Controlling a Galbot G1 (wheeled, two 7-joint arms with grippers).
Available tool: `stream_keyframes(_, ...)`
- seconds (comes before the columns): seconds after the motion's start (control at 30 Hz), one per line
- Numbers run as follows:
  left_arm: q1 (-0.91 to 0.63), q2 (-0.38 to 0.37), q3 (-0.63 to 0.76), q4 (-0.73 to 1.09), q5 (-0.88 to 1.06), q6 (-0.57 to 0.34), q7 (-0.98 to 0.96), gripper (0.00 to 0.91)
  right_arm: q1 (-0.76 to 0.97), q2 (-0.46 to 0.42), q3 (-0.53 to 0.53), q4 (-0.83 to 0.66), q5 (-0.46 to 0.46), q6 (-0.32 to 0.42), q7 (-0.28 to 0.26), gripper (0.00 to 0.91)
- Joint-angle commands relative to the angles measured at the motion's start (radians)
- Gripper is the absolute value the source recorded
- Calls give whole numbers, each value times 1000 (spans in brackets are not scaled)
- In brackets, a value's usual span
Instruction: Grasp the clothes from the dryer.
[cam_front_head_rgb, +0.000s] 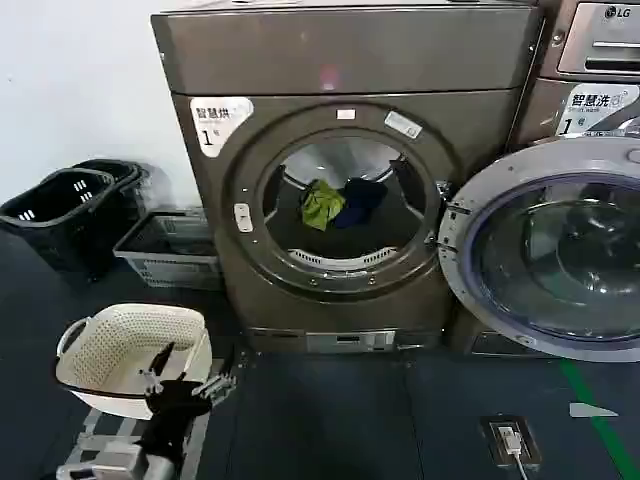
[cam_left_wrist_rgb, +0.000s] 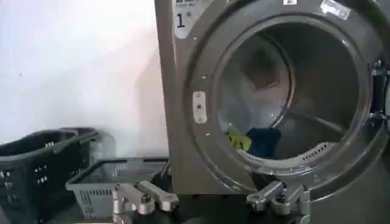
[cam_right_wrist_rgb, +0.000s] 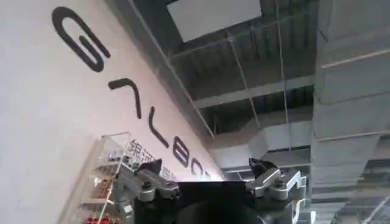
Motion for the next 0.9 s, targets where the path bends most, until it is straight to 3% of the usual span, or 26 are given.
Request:
stream_keyframes(0.03,1,-1,0,-4,2,3,1,907,0,0,-1,-4,15,17,-3,907)
stream_keyframes(0.9,-1,-4,3,-11,-17,-5,11,907,-3,0,14,-7,51,16,-6,907)
